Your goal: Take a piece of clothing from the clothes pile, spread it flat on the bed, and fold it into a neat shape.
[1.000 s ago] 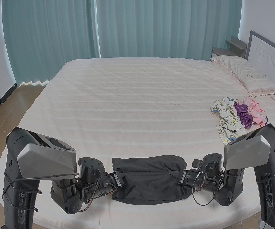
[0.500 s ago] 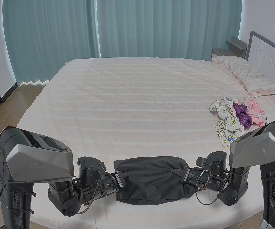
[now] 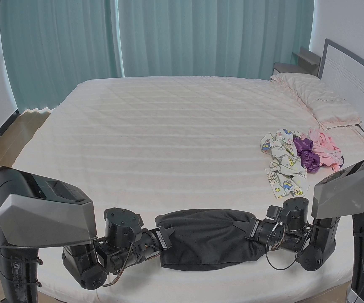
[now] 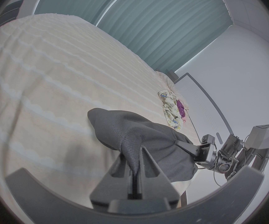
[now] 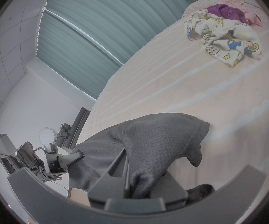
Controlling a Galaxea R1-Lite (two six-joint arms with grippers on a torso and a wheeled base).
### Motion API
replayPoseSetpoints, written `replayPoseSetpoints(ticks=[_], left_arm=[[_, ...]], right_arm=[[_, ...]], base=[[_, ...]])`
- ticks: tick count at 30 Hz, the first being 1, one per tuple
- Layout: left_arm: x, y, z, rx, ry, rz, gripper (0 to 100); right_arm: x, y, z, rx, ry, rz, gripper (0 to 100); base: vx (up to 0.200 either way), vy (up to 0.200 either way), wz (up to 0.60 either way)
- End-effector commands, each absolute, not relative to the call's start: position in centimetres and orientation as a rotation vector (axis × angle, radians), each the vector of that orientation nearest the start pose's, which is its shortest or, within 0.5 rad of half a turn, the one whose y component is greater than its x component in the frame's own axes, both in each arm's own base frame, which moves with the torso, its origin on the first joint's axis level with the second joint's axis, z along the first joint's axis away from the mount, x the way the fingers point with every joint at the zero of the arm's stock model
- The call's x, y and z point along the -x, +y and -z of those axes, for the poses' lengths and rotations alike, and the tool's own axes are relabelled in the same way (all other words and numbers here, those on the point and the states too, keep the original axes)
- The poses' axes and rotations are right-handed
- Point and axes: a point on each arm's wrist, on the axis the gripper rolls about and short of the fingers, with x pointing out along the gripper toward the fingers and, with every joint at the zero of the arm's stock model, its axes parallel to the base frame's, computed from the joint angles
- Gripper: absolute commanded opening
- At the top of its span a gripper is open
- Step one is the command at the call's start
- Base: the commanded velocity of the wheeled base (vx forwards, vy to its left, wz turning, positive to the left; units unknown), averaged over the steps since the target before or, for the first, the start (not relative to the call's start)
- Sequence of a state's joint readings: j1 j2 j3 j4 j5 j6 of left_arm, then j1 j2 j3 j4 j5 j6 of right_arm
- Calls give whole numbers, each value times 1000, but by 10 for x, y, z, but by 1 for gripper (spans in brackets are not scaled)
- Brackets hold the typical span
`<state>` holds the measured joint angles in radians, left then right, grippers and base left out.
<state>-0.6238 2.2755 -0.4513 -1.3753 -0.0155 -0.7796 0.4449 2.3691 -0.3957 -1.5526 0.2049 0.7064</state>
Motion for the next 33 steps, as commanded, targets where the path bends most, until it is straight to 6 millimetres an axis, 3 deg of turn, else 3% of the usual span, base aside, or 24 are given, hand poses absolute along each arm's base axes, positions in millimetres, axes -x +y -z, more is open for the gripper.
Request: replayPoseSetpoints(ticks=[1,18,28,29,30,33], left_arm=[[-255,-186,2,607,650,428,0],[-250,-193,6,621,681,446,0],[-246,-189,19,619,731,409,0],[-245,-188,21,615,739,406,100],[-244,-188,21,614,743,404,100],[-241,-186,23,608,756,397,100]], right_arm=[[-276,136,18,-622,612,-467,0],[-267,129,14,-616,628,-451,0],[-266,129,20,-606,648,-445,0],[-265,129,22,-604,657,-443,0],[-264,129,24,-602,667,-442,100],[-262,129,26,-596,679,-441,100]], base=[[0,-200,0],[0,-200,0],[0,0,0],[0,0,0],[0,0,0],[0,0,0]])
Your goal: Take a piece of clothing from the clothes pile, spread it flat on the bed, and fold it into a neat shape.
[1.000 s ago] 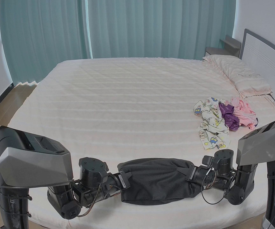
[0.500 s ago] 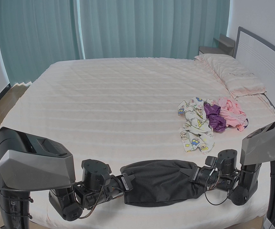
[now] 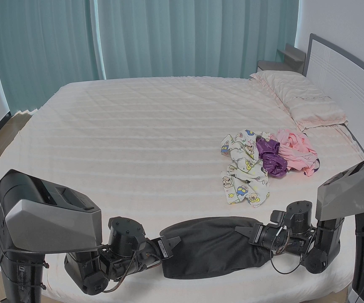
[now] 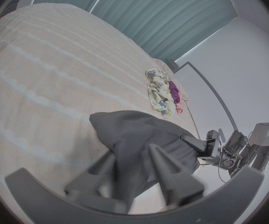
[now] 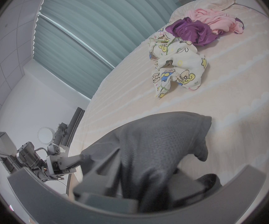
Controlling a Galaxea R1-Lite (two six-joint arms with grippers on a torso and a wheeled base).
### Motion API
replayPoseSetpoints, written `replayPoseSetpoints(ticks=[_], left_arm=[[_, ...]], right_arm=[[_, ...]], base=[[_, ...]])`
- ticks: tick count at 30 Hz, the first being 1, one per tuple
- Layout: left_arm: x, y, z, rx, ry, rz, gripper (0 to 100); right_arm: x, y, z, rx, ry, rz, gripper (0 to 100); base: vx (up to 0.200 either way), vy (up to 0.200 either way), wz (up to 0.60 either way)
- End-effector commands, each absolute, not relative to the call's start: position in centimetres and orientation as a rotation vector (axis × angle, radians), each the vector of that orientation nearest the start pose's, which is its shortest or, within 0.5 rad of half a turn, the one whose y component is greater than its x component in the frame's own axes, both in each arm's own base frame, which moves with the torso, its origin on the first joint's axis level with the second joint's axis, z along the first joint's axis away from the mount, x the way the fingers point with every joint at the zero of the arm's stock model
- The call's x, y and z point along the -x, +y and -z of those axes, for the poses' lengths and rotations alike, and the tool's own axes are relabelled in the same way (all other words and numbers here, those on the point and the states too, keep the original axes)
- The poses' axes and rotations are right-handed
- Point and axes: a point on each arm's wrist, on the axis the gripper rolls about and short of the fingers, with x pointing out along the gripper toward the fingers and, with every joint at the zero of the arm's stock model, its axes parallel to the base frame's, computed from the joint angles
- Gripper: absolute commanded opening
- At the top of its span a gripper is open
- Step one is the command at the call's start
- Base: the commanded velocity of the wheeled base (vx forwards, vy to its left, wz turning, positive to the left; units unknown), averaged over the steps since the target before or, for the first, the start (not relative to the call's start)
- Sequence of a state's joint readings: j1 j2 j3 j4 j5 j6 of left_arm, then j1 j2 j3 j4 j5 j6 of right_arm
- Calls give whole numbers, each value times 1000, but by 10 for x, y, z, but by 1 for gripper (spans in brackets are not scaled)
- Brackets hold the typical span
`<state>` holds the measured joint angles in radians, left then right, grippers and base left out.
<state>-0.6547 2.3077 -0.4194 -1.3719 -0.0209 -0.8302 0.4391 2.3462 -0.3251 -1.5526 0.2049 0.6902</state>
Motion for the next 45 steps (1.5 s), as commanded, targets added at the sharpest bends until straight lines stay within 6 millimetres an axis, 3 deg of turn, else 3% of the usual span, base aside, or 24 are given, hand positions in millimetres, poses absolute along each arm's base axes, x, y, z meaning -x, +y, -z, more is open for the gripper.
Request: replayPoseSetpoints(ticks=[1,5,9,14,25,34,37,38,45], left_arm=[[-238,-184,25,595,773,387,100],[-237,-179,28,570,795,370,100],[-253,-169,27,577,750,335,100],[-275,-173,32,599,692,301,100],[-270,-180,37,596,728,321,100],[-266,-190,45,578,751,344,100],[-275,-196,48,580,729,355,100],[-277,-197,49,580,725,356,0],[-281,-197,50,583,702,329,0]], right_arm=[[-258,127,30,-577,701,-439,100],[-255,123,33,-525,709,-438,100],[-261,106,26,-496,663,-399,100],[-270,89,31,-512,651,-346,100],[-291,75,29,-652,622,-346,100],[-297,71,33,-662,612,-332,100],[-302,71,32,-666,596,-336,100],[-302,71,32,-674,597,-334,100],[-298,74,37,-682,625,-330,100]], base=[[0,0,0],[0,0,0],[0,0,0],[0,0,0],[0,0,0],[0,0,0],[0,0,0],[0,0,0],[0,0,0]])
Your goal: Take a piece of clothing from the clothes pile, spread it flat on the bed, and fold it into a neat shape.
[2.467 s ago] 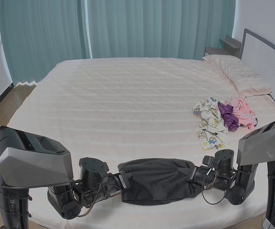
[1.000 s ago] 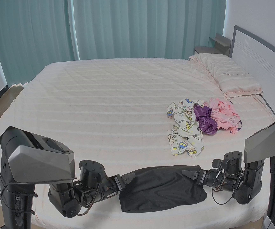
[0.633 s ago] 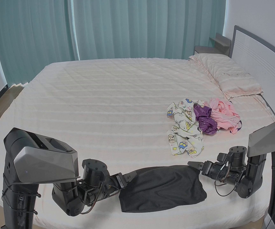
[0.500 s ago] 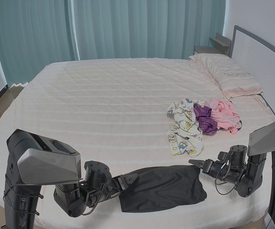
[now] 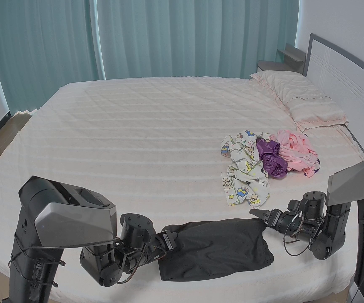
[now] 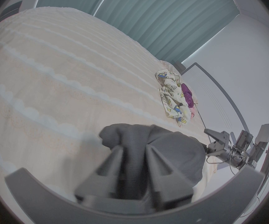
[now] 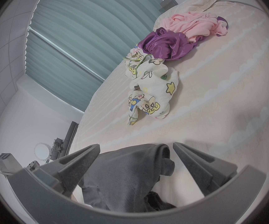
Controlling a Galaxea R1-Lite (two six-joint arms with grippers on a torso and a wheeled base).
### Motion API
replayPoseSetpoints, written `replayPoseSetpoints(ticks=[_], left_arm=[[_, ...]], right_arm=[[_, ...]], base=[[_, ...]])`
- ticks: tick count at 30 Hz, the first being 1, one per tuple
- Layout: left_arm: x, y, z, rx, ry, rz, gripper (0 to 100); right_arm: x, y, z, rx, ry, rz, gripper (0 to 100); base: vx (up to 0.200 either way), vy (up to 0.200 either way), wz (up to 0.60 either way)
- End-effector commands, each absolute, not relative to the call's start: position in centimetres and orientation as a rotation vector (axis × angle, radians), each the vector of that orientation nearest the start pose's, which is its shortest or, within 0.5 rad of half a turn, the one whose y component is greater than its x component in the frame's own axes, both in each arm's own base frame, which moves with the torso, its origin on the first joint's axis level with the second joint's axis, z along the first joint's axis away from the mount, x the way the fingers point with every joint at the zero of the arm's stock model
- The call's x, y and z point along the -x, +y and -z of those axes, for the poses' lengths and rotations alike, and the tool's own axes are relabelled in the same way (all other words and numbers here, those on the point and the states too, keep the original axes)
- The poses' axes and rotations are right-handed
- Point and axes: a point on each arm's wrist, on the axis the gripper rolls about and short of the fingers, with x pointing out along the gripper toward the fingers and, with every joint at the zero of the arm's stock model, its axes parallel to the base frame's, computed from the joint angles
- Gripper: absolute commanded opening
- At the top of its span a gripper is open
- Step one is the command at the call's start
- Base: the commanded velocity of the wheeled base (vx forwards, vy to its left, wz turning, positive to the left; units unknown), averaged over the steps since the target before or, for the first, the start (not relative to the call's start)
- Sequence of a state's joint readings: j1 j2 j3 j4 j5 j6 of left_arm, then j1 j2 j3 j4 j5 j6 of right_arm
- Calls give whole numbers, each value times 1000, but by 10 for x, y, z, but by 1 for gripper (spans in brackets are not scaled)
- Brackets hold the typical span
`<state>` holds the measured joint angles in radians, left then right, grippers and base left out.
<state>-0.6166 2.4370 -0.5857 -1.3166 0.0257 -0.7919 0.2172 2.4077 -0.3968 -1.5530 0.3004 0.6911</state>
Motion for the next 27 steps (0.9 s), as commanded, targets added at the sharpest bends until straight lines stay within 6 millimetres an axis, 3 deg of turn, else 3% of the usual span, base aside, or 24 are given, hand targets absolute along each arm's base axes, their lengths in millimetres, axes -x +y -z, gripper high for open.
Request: replayPoseSetpoints(ticks=[1,6,14,15,27], left_arm=[[-284,-196,48,588,679,312,0],[-290,-194,45,605,652,297,0],[-291,-194,46,619,656,291,0],[-291,-194,47,618,658,289,0],[-292,-191,54,607,671,270,0]], right_arm=[[-297,74,38,-680,636,-328,100],[-295,75,48,-677,682,-316,100],[-298,98,54,-669,699,-377,100],[-298,100,54,-690,706,-374,0],[-311,93,46,-718,618,-364,0]], base=[[0,0,0],[0,0,0],[0,0,0],[0,0,0],[0,0,0]])
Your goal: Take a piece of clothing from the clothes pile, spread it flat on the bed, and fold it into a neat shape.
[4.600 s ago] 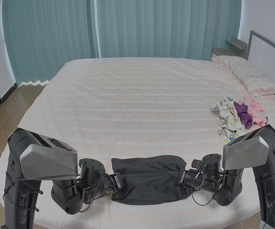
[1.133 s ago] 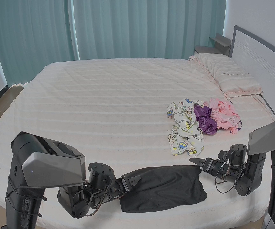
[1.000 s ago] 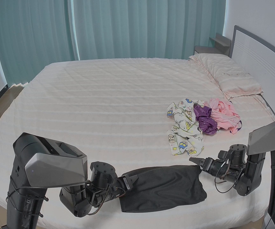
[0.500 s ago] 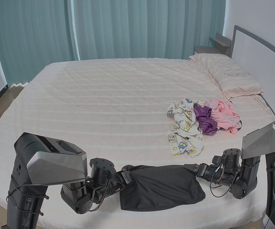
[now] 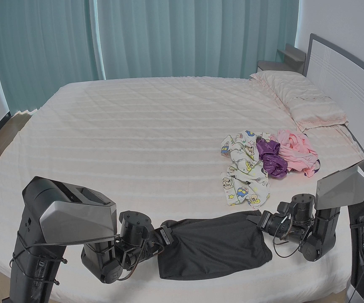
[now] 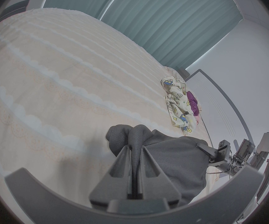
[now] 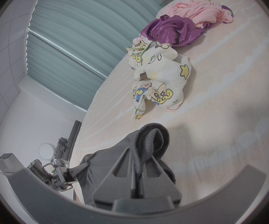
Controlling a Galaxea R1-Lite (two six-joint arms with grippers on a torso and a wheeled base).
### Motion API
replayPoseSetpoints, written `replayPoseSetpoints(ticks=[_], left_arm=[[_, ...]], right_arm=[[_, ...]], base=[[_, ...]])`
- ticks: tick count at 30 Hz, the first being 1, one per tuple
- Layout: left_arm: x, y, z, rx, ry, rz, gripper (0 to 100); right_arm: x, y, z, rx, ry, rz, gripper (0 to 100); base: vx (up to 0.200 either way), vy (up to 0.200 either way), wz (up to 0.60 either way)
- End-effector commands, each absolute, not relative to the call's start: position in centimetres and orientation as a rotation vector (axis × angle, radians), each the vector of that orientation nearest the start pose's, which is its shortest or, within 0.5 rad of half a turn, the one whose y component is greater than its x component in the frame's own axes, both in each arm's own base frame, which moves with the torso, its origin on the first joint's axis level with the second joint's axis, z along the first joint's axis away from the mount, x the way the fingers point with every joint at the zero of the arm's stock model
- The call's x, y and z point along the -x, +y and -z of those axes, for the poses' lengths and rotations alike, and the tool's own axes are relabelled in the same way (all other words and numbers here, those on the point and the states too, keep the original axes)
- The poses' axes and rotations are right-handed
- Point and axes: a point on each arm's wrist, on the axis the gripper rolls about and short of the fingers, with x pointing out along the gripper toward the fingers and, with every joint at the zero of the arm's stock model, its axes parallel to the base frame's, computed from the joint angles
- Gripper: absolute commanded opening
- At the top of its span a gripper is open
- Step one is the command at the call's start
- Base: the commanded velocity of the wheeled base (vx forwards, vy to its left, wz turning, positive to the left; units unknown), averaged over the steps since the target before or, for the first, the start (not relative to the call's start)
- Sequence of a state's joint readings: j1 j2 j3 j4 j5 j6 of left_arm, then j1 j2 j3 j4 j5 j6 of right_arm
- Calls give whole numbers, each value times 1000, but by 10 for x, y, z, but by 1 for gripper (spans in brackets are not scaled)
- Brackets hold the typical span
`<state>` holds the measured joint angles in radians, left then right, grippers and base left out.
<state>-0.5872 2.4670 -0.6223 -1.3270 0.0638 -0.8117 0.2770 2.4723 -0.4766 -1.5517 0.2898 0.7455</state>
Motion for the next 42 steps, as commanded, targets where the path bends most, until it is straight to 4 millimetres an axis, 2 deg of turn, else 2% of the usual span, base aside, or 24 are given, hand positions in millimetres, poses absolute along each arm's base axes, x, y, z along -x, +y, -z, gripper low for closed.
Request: replayPoseSetpoints(ticks=[1,10,11,12,15,21,25,28,32,38,42], left_arm=[[-292,-190,54,609,669,269,0],[-296,-188,58,615,615,251,0],[-296,-188,61,621,601,255,100],[-296,-188,63,621,596,257,100],[-296,-188,66,607,590,260,100],[-297,-180,64,610,586,238,100],[-296,-170,50,630,570,219,100],[-285,-165,47,629,601,210,100],[-270,-167,54,600,663,222,100],[-265,-168,55,593,678,226,100],[-261,-170,56,583,692,236,100]], right_arm=[[-311,93,48,-716,621,-359,0],[-317,93,53,-689,588,-306,0],[-316,94,55,-687,594,-304,0],[-316,94,56,-682,596,-304,100],[-316,95,61,-660,603,-308,100],[-318,88,54,-667,576,-293,100],[-315,69,30,-689,528,-266,100],[-303,60,17,-695,539,-288,100],[-290,58,23,-679,616,-358,100],[-272,57,32,-581,695,-438,100],[-268,58,37,-551,717,-461,100]], base=[[0,0,0],[0,0,0],[0,0,0],[0,0,0],[0,0,0],[0,0,0],[0,0,0],[0,0,0],[0,0,0],[-167,0,0],[-200,0,0]])
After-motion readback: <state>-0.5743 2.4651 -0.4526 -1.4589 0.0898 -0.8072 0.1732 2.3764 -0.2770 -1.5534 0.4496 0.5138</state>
